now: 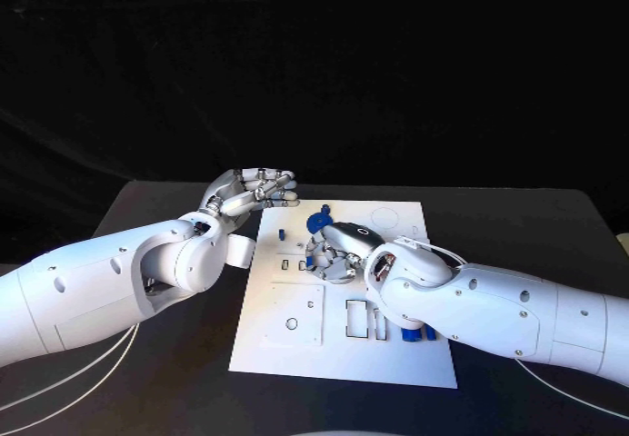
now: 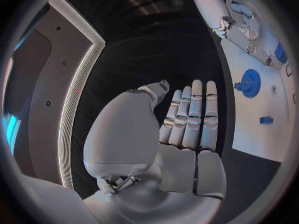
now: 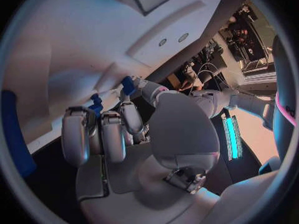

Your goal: Assemble the parts on the task board

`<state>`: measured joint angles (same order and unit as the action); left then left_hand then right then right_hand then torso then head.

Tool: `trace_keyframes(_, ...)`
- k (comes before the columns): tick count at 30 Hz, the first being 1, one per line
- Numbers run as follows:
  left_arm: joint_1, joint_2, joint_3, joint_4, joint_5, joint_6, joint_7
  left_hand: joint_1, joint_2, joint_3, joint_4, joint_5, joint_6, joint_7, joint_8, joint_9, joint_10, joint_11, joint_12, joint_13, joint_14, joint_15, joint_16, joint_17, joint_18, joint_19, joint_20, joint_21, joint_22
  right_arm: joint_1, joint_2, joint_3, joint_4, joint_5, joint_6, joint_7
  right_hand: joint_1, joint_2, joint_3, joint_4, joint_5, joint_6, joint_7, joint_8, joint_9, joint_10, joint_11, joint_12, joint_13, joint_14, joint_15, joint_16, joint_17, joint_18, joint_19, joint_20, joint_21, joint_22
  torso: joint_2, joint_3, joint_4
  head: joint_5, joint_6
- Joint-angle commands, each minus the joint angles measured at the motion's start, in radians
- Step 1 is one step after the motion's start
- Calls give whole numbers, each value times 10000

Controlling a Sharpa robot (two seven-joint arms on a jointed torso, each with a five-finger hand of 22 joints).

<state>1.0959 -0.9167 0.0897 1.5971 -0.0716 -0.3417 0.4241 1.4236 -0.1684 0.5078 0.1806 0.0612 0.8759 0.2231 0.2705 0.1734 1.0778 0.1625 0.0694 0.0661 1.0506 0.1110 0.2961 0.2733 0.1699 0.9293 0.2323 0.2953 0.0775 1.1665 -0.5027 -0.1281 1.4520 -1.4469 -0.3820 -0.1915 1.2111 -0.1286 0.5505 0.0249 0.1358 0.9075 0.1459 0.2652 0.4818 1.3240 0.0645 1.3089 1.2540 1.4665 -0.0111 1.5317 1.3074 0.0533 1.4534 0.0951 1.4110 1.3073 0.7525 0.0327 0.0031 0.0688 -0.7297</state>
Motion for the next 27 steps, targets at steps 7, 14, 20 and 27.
trace_keyframes(7,9,4,9,-15,25,88,101,-88,-25,49,14,-45,-8,43,-44,-7,26,54,-41,-3,25,49,-55,12,138,61,-14,-39,-10,-39,-19,-26,-17,-144,168,-126,-68,-144,-76,62,-3,-190,75,-113,-57,-217,38,-200,-157,800,68,0,1583,-46,-83,48,-93,1104,3,0,-10,9,-20)
trace_keyframes(14,9,3,9,-15,25,99,99,-88,-25,49,14,-45,-8,43,-44,-7,26,54,-41,-3,25,49,-55,12,138,61,-14,-39,-10,-39,-13,-26,-66,-143,211,-129,-102,-188,-104,83,16,-255,102,-152,-79,-255,63,-233,-191,798,89,-3,1576,-36,-108,68,-132,1076,4,2,-11,10,-35)
trace_keyframes(20,9,4,9,-20,25,113,89,-88,-25,49,14,-45,-8,43,-44,-7,26,54,-41,-3,25,49,-55,12,138,61,-14,-39,-10,-40,10,-26,-120,-106,161,-35,-227,-289,-212,176,15,-383,158,-235,-127,-323,119,-284,-249,787,139,-20,1540,-25,-138,115,-183,1045,2,0,2,4,-36)
trace_keyframes(27,9,5,9,-25,25,118,81,-88,-25,49,14,-45,-8,43,-44,-7,26,54,-41,-3,25,49,-55,12,138,61,-14,-39,-10,-40,25,-26,-146,-80,169,21,-283,-349,-291,224,3,-436,177,-272,-150,-339,138,-292,-261,782,158,-27,1526,-21,-145,138,-200,1038,5,-1,-6,10,-48)
